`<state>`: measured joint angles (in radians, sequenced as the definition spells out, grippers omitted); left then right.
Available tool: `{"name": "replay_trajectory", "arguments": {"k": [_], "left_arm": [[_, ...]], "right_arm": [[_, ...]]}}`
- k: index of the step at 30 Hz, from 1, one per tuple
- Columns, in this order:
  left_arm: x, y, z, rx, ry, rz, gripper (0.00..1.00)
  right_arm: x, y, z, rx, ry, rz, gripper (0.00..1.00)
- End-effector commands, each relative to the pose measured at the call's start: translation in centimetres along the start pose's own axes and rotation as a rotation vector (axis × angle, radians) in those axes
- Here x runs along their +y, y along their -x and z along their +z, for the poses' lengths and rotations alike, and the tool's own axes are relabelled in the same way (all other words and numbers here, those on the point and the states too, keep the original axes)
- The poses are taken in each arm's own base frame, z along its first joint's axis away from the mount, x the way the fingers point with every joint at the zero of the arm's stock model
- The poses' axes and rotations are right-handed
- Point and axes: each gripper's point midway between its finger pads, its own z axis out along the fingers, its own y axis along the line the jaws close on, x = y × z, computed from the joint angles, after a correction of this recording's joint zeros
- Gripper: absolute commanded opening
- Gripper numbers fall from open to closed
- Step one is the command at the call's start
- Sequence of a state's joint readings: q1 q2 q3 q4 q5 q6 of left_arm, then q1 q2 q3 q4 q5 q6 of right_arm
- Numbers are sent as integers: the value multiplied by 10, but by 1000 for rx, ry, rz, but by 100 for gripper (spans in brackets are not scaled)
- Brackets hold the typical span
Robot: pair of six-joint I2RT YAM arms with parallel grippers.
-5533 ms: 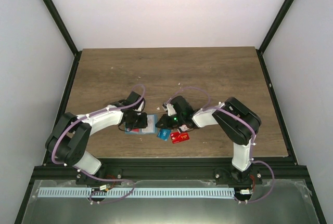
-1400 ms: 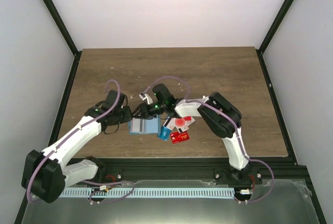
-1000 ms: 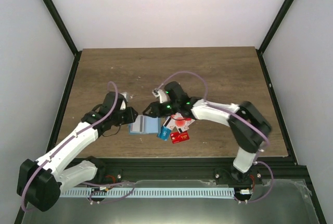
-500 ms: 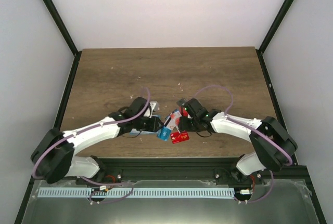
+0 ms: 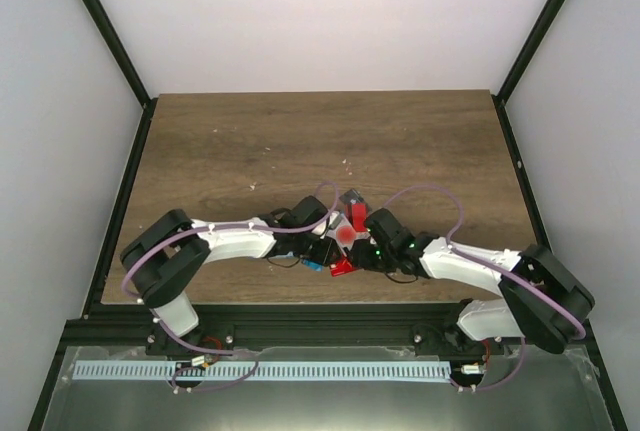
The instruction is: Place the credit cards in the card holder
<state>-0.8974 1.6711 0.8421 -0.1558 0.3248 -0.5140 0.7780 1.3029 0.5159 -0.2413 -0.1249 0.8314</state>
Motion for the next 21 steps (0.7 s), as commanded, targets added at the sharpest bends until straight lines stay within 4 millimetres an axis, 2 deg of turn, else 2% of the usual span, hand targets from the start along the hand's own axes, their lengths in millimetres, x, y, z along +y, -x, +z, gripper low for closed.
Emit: {"name": "replay_trajectory", "arguments": {"k": [1, 5, 8, 13, 21], "left_arm": [[6, -4, 16, 18, 8, 27, 26], [11, -17, 27, 53, -2, 22, 26], [6, -28, 32, 74, -32, 28, 25], [-2, -49, 33, 94, -41, 34, 24], [-1, -96, 33, 115, -69, -45, 24]], "right_arm": [[1, -21, 9, 72, 53, 37, 50], [-2, -25, 10, 78, 56, 42, 49], [-4, -31, 9, 91, 68, 46, 49], [-2, -43, 6, 126, 115, 50, 48], [-11, -62, 0, 173, 122, 71, 48]]}}
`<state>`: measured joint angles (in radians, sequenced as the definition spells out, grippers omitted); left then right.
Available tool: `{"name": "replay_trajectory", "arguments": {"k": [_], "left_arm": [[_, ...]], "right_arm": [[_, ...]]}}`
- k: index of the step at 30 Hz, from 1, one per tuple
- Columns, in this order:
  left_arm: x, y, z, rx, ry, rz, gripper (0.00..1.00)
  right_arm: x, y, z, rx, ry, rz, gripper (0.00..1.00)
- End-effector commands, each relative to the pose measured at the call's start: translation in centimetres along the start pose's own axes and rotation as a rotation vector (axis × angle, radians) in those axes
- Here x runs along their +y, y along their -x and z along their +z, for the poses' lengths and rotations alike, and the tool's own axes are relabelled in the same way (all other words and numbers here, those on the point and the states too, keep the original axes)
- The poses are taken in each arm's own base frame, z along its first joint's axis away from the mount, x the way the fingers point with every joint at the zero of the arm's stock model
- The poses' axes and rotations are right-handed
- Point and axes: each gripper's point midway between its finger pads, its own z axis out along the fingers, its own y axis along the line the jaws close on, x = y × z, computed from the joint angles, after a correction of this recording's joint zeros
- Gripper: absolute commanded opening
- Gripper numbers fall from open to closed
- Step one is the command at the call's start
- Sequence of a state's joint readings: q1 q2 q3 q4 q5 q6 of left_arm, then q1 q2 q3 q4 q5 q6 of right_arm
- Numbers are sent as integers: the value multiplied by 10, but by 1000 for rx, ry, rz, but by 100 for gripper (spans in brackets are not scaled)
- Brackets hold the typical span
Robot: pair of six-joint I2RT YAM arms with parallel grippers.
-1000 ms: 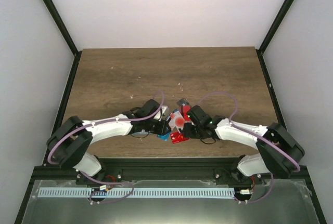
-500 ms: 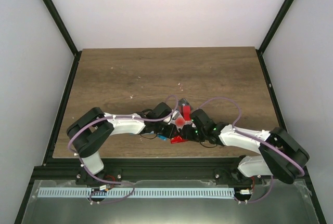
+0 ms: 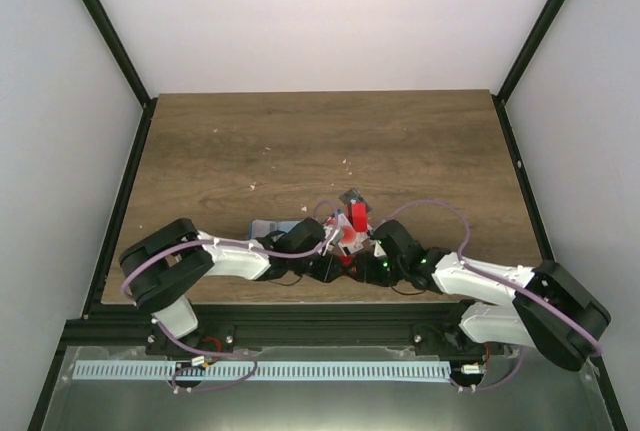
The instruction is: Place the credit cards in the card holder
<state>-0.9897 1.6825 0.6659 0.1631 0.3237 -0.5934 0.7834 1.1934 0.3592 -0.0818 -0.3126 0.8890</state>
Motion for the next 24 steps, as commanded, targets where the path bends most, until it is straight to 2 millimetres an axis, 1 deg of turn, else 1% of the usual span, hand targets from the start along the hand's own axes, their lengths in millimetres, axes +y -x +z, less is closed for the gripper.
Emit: {"name": "replay_trajectory", "arguments": {"k": [1, 4, 6, 7, 9, 11, 13, 15, 17, 19, 21, 24], "left_arm": [[14, -71, 6, 170, 29, -88, 24], [4, -78, 4, 177, 6, -89, 24], [-3, -72, -2, 153, 3, -87, 24], [-5, -65, -7, 130, 13, -86, 24], [-10, -41, -21, 54, 61, -76, 26], [-9, -16, -37, -27, 115, -68, 30], [-1, 2, -50, -75, 167, -78, 31], [12, 15, -59, -105, 212, -98, 33], [25, 24, -60, -109, 219, -101, 33], [34, 30, -54, -97, 212, -107, 32], [41, 34, -47, -78, 218, -102, 31], [44, 36, -32, -41, 205, -94, 31]], "right_arm": [[-25, -28, 1, 100, -85, 56, 48], [-21, -29, -2, 114, -79, 53, 48], [-18, -23, -8, 84, -86, 45, 48], [-16, -16, -11, 55, -94, 36, 48], [-10, -2, -18, -2, -105, 15, 49], [-5, 13, -23, -53, -112, 1, 49], [-2, 27, -24, -91, -123, -13, 49], [2, 39, -22, -108, -136, -36, 48], [3, 48, -18, -104, -166, -58, 48], [3, 54, -11, -95, -193, -74, 48], [0, 60, -5, -95, -224, -86, 48], [-5, 68, 3, -95, -271, -97, 47]]}}
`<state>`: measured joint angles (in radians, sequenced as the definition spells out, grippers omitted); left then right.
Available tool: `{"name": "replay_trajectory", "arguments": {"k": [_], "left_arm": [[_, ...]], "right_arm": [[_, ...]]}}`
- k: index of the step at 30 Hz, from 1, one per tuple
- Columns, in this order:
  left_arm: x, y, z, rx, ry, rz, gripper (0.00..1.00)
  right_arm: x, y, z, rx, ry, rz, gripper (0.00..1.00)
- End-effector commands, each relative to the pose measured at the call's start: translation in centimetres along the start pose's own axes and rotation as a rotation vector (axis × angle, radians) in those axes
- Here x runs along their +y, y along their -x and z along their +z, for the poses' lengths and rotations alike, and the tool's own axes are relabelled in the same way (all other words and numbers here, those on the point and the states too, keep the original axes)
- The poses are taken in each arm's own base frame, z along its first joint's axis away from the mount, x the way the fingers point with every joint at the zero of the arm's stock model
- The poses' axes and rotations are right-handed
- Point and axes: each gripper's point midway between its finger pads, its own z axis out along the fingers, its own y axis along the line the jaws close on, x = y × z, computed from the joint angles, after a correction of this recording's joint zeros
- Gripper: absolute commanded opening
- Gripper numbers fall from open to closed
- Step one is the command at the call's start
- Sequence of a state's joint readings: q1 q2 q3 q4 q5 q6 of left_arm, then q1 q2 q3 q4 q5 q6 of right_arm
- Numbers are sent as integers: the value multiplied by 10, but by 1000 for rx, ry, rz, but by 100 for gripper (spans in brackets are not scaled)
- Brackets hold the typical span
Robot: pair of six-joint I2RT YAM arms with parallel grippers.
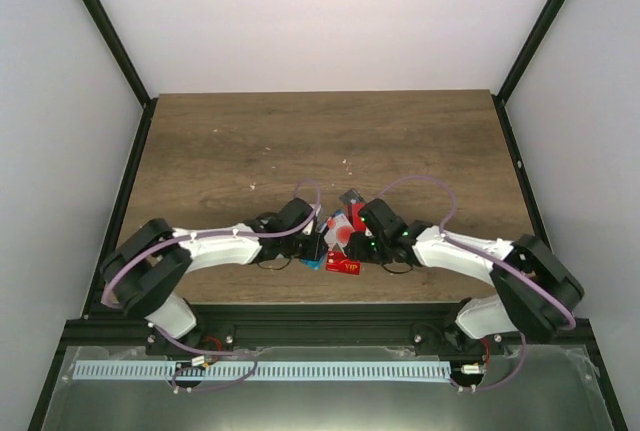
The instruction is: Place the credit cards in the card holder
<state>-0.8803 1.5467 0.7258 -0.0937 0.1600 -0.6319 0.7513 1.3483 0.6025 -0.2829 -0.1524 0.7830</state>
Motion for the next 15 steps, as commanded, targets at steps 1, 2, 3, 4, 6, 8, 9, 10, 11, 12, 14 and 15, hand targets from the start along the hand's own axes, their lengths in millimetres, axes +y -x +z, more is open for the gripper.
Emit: {"name": "replay_trajectory", "arguments": {"k": [1, 2, 3, 4, 6, 8, 9, 10, 11, 12, 14, 15], "left_arm": [[0, -5, 19, 74, -10, 48, 31], [-3, -7, 23, 85, -23, 47, 31], [-5, -9, 25, 97, -41, 44, 30], [-5, -11, 27, 104, -46, 40, 30], [-2, -17, 28, 117, -47, 33, 29], [-1, -25, 26, 130, -65, 25, 30], [-3, -28, 25, 135, -87, 17, 30], [-6, -33, 24, 144, -111, 12, 30], [-7, -39, 23, 153, -129, 8, 30], [-8, -45, 23, 162, -144, 5, 30], [-11, -55, 22, 176, -181, 4, 30], [-13, -60, 22, 185, -198, 4, 30]], "right_arm": [[-6, 17, 8, -26, -78, -48, 47], [-5, 16, 11, -16, -72, -54, 47], [-3, 13, 14, 0, -59, -62, 46], [-2, 9, 17, 24, -45, -67, 46], [3, -2, 20, 73, 2, -84, 45], [13, -17, 21, 143, 84, -103, 44], [16, -23, 20, 169, 107, -110, 44], [18, -29, 20, 195, 127, -115, 44], [20, -35, 18, 221, 148, -119, 44], [21, -41, 17, 246, 162, -122, 44], [22, -53, 16, 294, 184, -129, 44], [21, -59, 16, 316, 186, -128, 44]]}}
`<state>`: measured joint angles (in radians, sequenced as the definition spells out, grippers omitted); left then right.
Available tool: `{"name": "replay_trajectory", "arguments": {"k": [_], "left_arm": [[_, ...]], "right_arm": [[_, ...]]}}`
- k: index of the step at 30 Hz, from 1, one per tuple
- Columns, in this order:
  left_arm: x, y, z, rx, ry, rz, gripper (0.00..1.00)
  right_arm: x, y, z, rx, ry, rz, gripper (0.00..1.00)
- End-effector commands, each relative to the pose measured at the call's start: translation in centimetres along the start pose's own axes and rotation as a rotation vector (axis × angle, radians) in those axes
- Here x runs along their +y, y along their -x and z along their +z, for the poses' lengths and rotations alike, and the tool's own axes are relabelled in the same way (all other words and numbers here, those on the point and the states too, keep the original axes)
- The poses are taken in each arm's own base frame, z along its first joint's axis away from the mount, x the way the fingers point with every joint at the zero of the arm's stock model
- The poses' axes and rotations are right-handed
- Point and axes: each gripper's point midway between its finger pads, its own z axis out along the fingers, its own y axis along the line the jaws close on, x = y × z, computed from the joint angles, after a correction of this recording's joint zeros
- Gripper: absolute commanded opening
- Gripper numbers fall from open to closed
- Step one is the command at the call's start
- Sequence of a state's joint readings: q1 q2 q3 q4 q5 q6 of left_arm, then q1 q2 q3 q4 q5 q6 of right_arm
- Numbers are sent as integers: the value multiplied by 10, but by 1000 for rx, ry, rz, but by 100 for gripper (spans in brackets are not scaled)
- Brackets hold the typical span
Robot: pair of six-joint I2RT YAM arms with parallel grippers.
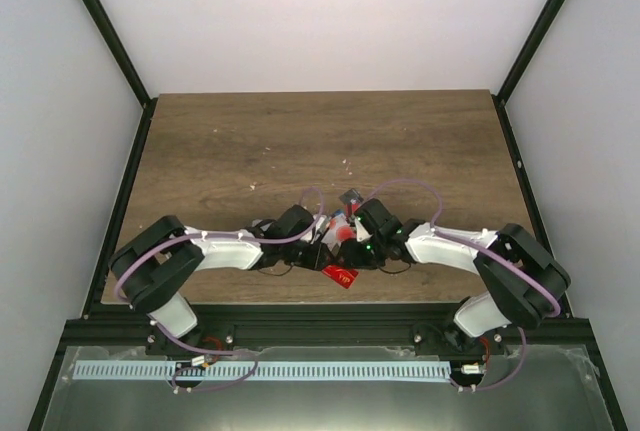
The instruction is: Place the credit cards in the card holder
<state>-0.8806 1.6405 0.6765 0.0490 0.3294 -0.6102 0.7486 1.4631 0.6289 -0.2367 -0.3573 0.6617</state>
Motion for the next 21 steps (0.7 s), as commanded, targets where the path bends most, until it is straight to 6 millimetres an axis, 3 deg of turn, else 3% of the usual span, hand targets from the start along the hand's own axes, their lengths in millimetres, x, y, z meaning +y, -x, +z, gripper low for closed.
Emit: {"name": "replay_trajectory", "arguments": {"k": [1, 10, 21], "left_arm": [[-5, -38, 5, 93, -75, -18, 30], [-15, -75, 4, 134, -118, -31, 29], [-27, -48, -16, 51, -67, 31, 31]], "right_arm": [[2, -42, 6, 171, 66, -14, 44], [-5, -92, 9, 306, 63, 2, 43], [-6, -80, -19, 177, 11, 56, 46]]}}
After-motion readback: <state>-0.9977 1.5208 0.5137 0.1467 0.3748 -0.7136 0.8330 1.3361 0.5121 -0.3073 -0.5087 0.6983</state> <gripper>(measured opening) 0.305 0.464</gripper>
